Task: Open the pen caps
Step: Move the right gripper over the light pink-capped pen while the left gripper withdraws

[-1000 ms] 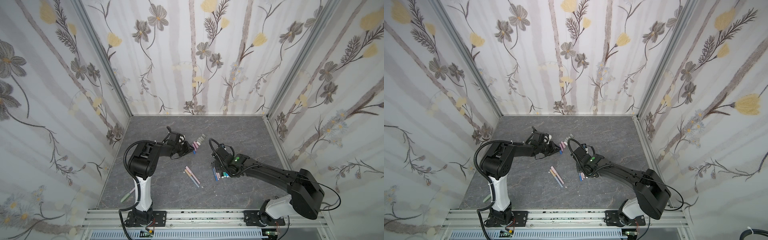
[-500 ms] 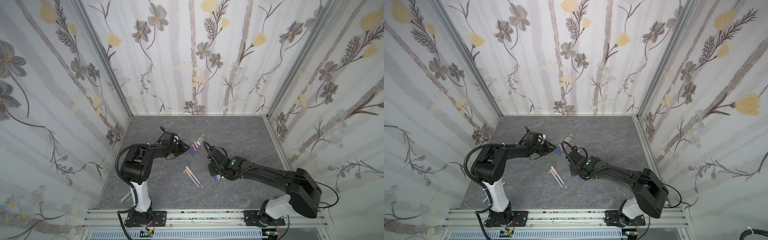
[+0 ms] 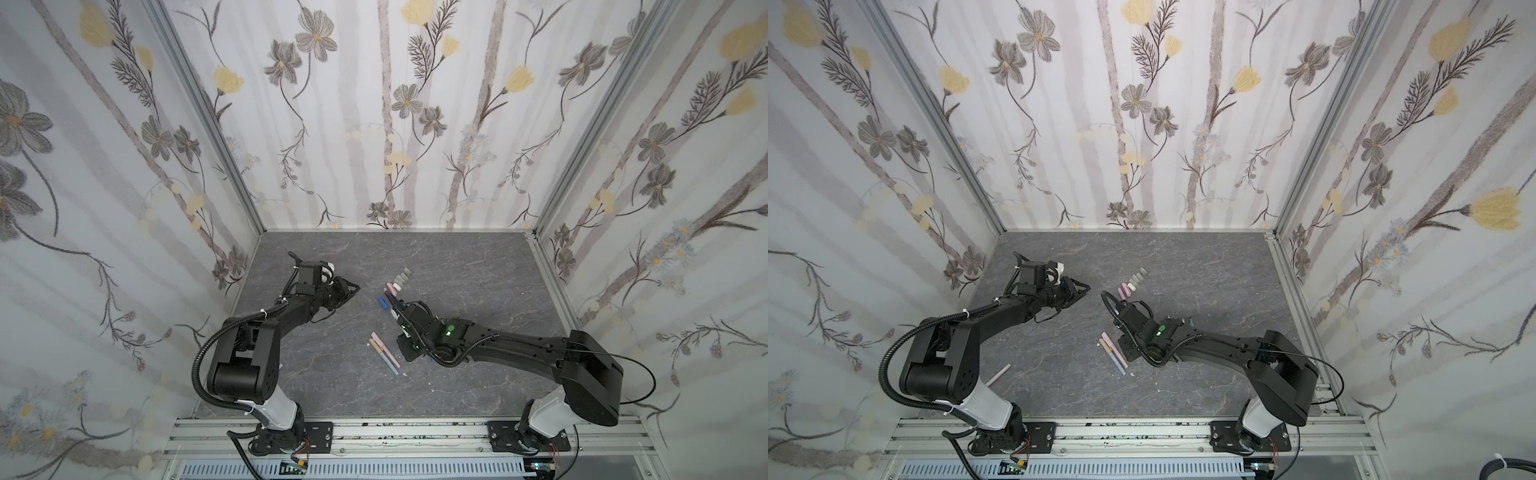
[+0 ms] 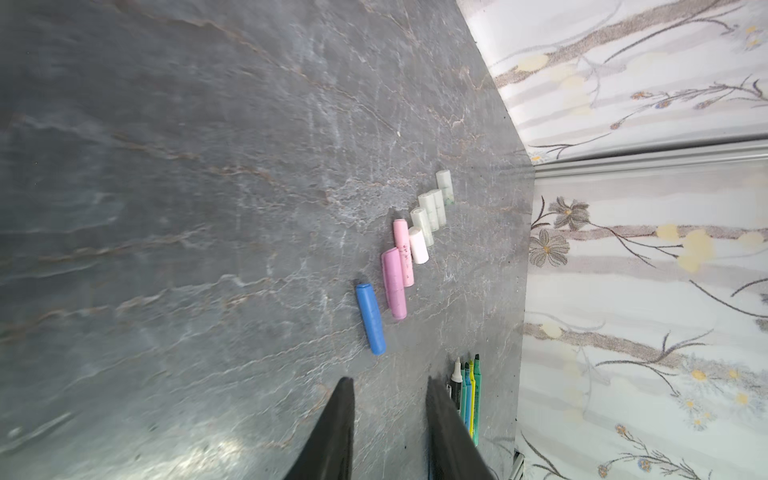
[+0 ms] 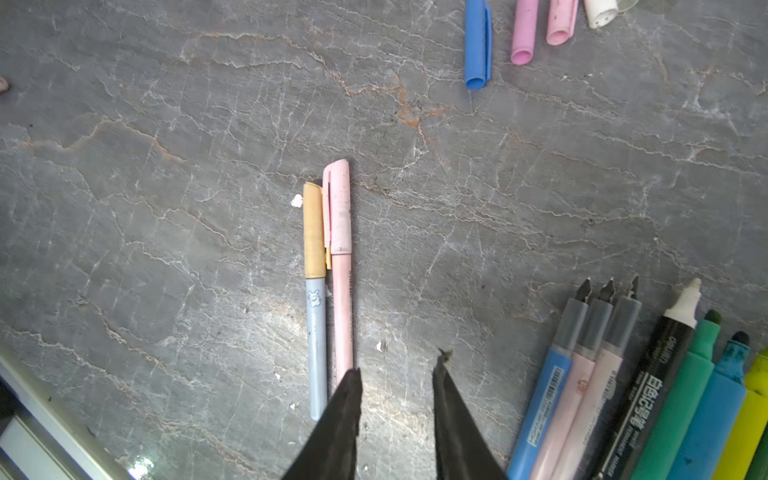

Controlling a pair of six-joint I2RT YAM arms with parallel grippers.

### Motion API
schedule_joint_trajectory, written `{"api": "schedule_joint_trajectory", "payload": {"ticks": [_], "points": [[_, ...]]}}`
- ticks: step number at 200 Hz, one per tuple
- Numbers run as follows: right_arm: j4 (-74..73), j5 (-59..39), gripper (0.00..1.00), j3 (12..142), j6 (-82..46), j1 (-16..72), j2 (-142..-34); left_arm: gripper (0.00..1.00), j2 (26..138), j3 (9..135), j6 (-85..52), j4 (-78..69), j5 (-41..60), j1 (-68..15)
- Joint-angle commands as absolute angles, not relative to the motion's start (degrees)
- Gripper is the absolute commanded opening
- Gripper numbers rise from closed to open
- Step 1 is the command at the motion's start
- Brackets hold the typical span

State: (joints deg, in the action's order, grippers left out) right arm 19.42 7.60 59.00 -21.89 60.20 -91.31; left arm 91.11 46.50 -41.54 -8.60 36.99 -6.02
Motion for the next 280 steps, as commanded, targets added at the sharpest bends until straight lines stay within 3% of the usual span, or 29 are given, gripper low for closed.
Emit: {"api": "schedule_joint_trajectory", "payload": {"ticks": [1,97,243,280], "points": [[19.61,6.84,0.31,61.36,-19.27,61.75,-94.43,0.29,88.97,44.3,-39.32,-6.97,38.21,-3.56],[23.12,8.79,0.29,68.38,-18.91,63.19,-105.27,0.3,87.06,40.38,-37.72,-6.85,40.2,0.87],[25.64,8.03,0.27,69.25,-20.36,63.63,-110.54,0.3,89.65,39.9,-37.97,-9.31,41.43,1.23],[26.54,7.38,0.22,68.5,-20.81,64.02,-111.62,0.3,90.05,40.08,-37.75,-8.98,41.81,1.23]]}}
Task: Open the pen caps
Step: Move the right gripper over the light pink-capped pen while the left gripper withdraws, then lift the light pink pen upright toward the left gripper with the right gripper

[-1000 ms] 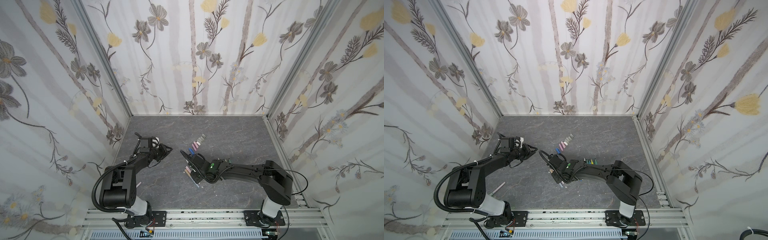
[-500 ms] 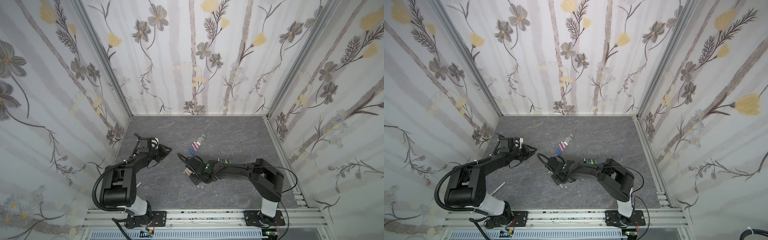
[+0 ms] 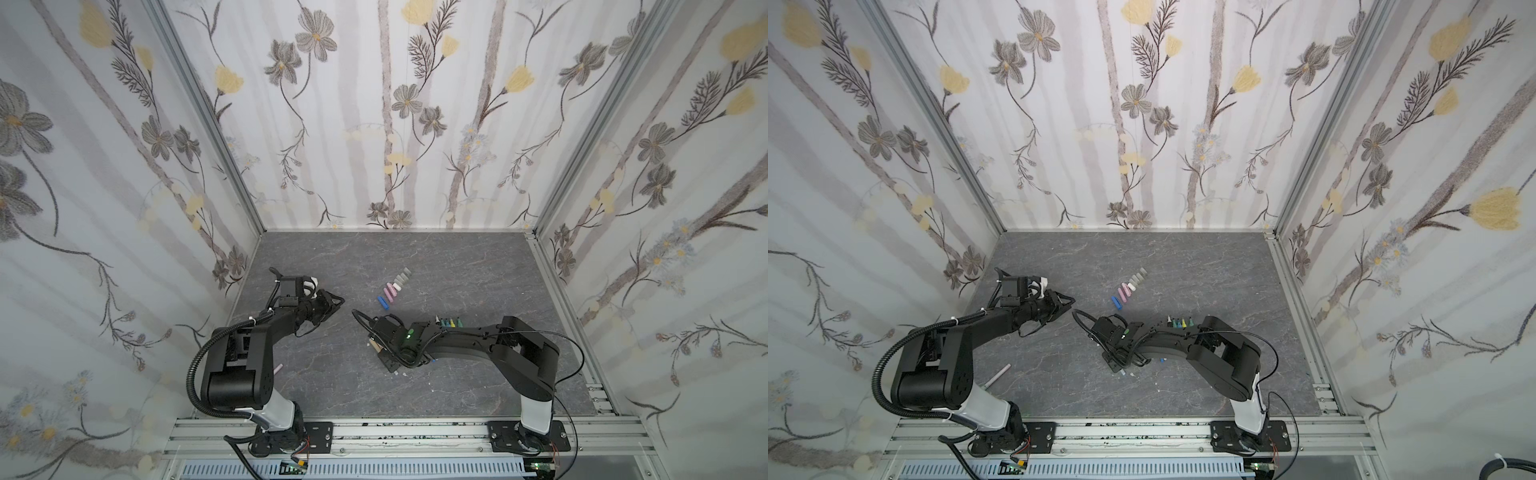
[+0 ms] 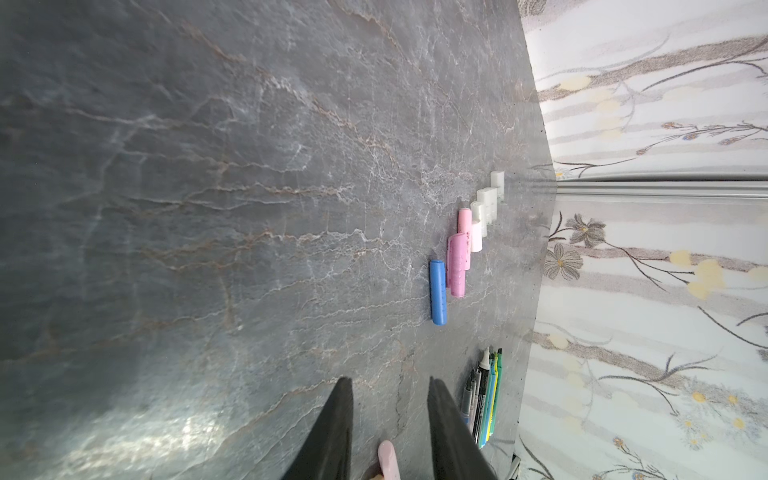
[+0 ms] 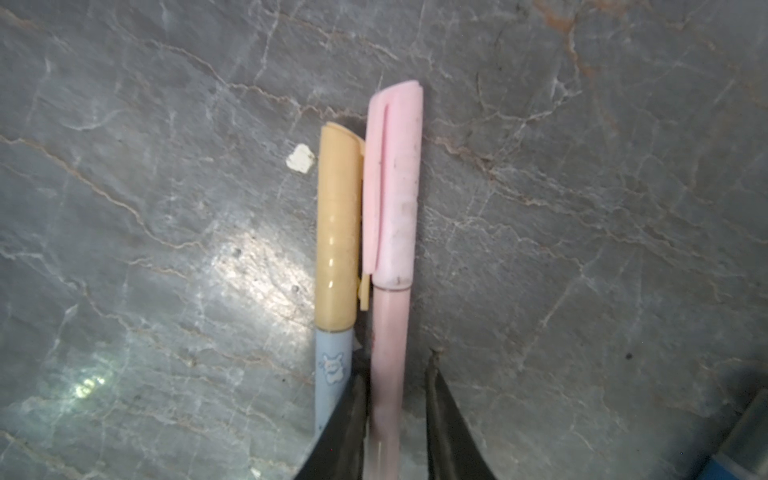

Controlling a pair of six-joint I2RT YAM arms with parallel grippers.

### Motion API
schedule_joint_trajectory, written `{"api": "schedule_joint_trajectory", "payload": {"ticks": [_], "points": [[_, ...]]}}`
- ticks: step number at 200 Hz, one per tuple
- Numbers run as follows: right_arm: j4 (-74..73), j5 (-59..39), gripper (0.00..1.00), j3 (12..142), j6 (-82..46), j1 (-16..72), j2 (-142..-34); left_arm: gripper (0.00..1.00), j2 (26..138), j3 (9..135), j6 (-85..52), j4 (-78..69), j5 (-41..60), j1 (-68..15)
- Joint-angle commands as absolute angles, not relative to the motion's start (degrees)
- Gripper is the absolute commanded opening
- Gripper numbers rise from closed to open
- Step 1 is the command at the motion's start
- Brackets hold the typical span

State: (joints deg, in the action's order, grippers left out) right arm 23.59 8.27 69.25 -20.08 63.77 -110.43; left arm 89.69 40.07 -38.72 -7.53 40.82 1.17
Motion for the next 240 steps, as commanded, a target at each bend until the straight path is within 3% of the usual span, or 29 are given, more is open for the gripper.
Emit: {"api": "schedule_joint_trajectory", "payload": {"ticks": [1,32,66,117,183,240], "points": [[26.54,7.38,0.22,68.4,-20.78,64.0,-111.53,0.3,90.02,40.12,-37.77,-8.97,41.82,1.19],[26.39,7.03,0.09,67.23,-20.93,64.05,-110.78,0.3,89.34,40.6,-37.84,-8.44,42.35,1.15],[26.3,7.73,0.04,67.14,-20.74,63.51,-109.05,0.31,88.32,40.91,-36.92,-6.87,43.19,0.96],[25.5,8.17,0.0,65.18,-21.16,59.21,-101.67,0.32,85.85,41.04,-37.8,-6.29,43.8,-2.4],[17.03,-0.67,0.0,57.99,-24.38,50.97,-89.72,0.34,86.56,42.14,-45.79,-12.99,43.84,-14.89],[14.71,-3.07,0.0,56.84,-27.18,47.4,-88.06,0.34,87.48,43.8,-51.02,-17.58,41.83,-22.16]]}}
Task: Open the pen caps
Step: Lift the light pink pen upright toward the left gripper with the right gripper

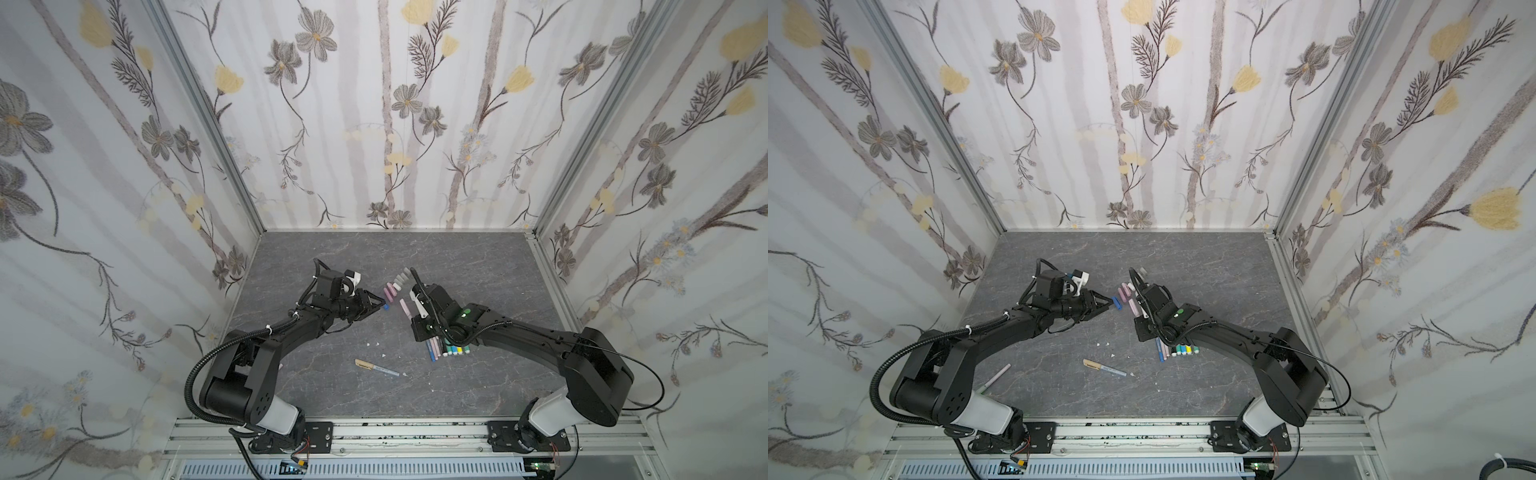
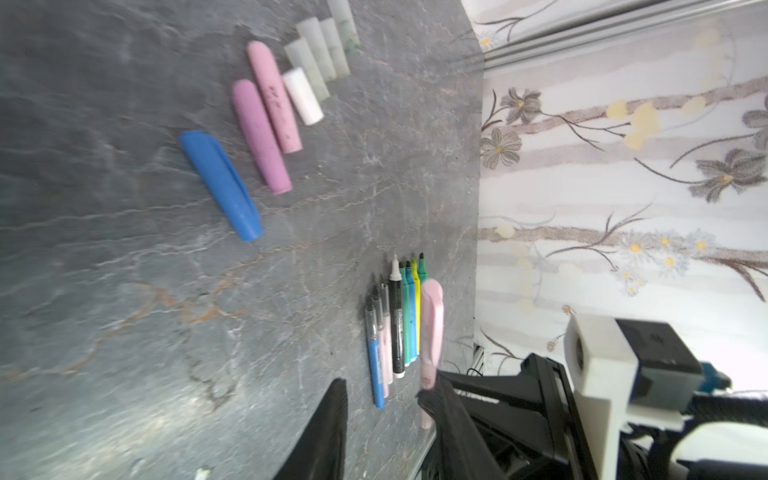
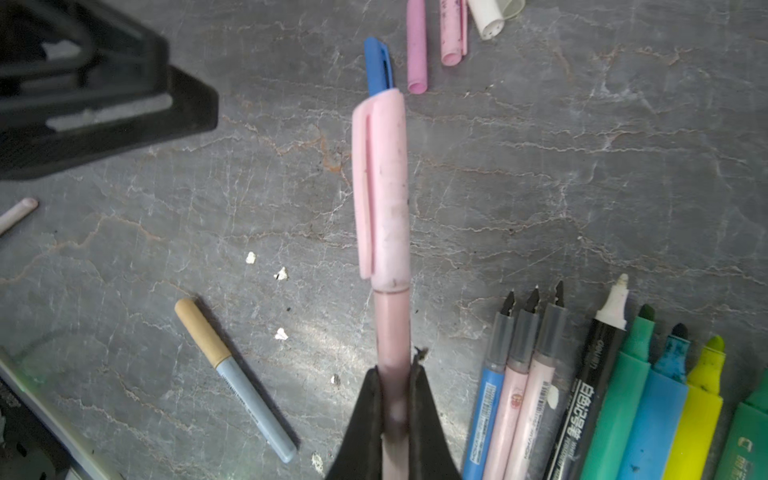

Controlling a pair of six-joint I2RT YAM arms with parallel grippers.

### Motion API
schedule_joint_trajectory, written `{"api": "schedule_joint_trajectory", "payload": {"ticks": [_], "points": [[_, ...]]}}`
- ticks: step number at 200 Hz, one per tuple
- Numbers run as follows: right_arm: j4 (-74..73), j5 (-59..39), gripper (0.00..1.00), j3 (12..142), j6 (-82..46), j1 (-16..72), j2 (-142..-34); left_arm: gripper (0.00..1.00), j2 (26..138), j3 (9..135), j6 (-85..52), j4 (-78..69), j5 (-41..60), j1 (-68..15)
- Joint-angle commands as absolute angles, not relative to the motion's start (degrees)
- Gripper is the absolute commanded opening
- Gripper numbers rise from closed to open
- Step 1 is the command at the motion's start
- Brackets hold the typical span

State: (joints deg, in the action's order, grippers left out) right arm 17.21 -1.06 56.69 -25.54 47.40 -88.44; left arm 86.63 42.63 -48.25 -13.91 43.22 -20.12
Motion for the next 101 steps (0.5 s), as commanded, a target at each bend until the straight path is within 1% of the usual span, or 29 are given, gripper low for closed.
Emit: {"api": "schedule_joint_trajectory", "payload": {"ticks": [1,101], "points": [[14.74,-3.07,0.0,56.85,-27.21,47.38,-88.06,0.34,87.51,43.88,-51.04,-17.58,41.75,-22.28],[13.96,-3.36,0.0,56.34,-28.25,47.39,-87.76,0.35,94.4,47.98,-52.69,-19.32,39.77,-28.8]]}}
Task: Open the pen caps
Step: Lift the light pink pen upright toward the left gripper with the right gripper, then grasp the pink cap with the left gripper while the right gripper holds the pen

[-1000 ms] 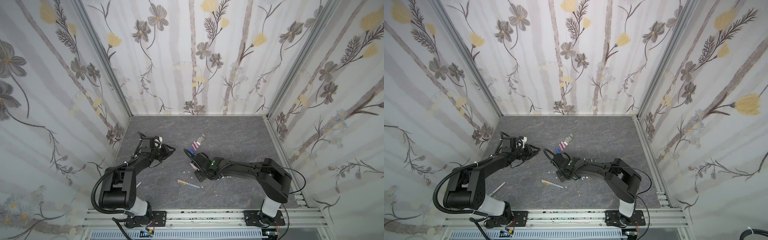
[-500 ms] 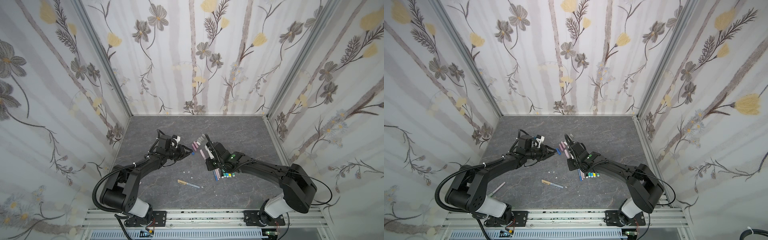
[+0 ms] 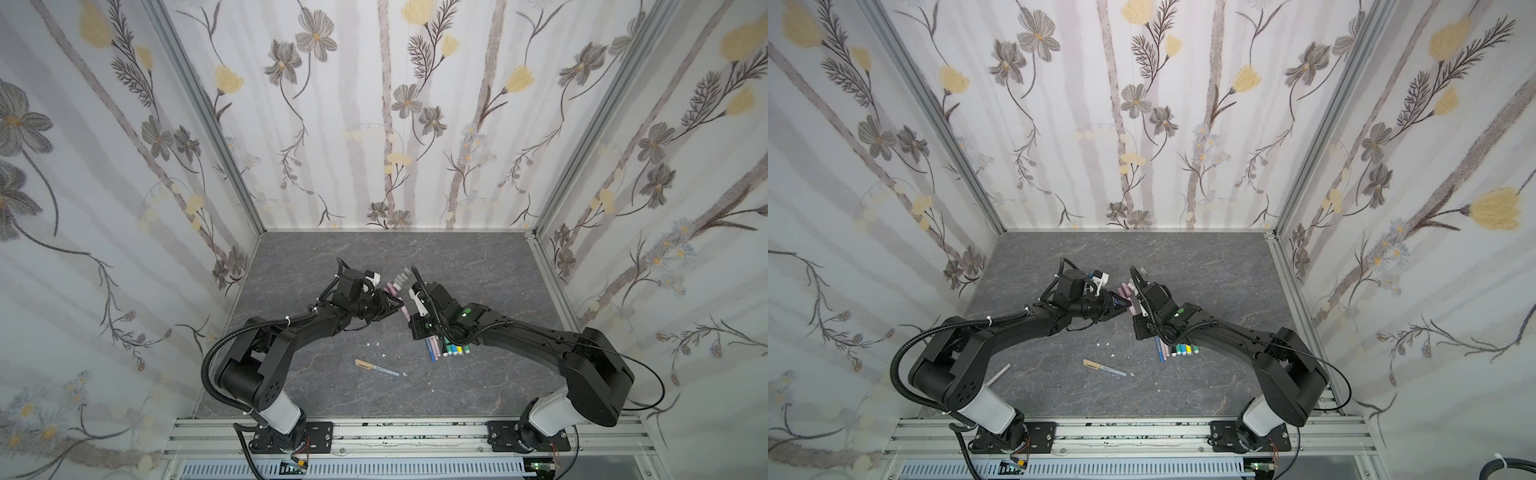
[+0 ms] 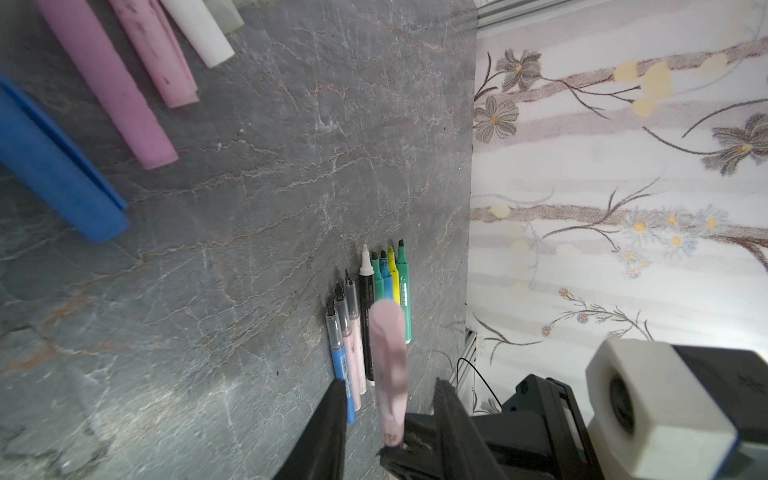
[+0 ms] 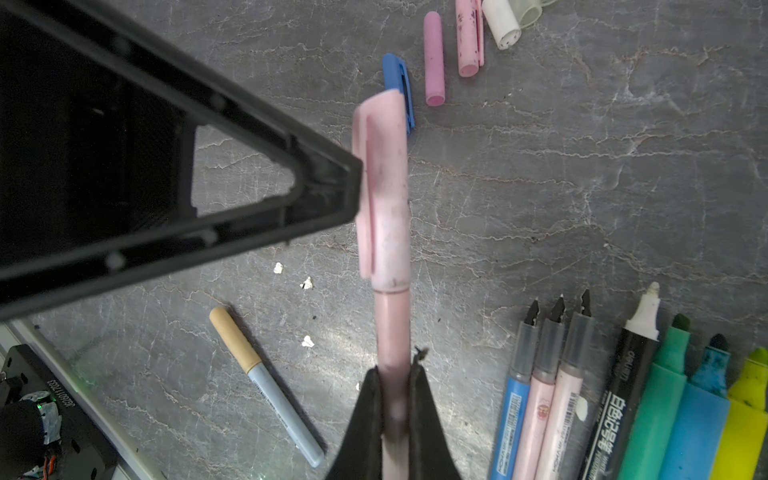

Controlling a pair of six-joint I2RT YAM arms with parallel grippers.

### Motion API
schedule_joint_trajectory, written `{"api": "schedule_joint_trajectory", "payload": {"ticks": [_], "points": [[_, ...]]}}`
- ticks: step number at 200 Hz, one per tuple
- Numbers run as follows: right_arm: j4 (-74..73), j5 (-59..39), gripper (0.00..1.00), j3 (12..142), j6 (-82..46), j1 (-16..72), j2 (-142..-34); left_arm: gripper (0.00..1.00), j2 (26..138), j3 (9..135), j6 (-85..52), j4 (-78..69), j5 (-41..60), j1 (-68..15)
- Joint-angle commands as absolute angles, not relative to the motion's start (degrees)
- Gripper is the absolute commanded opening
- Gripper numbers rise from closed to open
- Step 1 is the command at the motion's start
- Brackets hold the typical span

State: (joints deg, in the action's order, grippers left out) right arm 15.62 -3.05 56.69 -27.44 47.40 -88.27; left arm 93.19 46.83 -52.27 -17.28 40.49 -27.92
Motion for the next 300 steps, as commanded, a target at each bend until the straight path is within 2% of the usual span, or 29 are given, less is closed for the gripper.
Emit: {"api": "schedule_joint_trajectory", "payload": {"ticks": [1,36,132,167,199,214,262,300], "points": [[13.92,-3.35,0.0,56.29,-28.23,47.38,-87.74,0.35,94.49,48.03,-52.71,-19.33,39.79,-28.86],[13.19,-3.51,0.0,55.81,-28.65,47.42,-87.36,0.32,96.14,48.69,-53.17,-20.18,39.38,-29.62],[12.35,-4.02,0.0,55.55,-28.61,47.45,-87.18,0.06,98.09,49.39,-54.05,-21.63,40.05,-29.97],[11.43,-4.91,0.18,55.46,-28.55,47.41,-87.71,0.0,98.1,49.7,-54.06,-21.62,40.54,-30.08],[10.36,-5.55,0.21,55.98,-28.81,45.62,-88.91,0.0,98.24,50.34,-53.84,-20.86,40.96,-29.98],[9.7,-5.68,0.19,56.16,-28.98,45.57,-89.29,0.0,98.43,50.96,-53.48,-20.14,41.22,-30.06],[9.14,-5.84,0.0,56.25,-29.34,45.36,-89.75,0.0,98.8,52.56,-52.79,-19.76,41.03,-30.06],[10.26,-6.5,0.0,55.75,-29.48,45.53,-89.32,0.0,100.82,54.59,-51.49,-18.7,39.86,-29.89]]}}
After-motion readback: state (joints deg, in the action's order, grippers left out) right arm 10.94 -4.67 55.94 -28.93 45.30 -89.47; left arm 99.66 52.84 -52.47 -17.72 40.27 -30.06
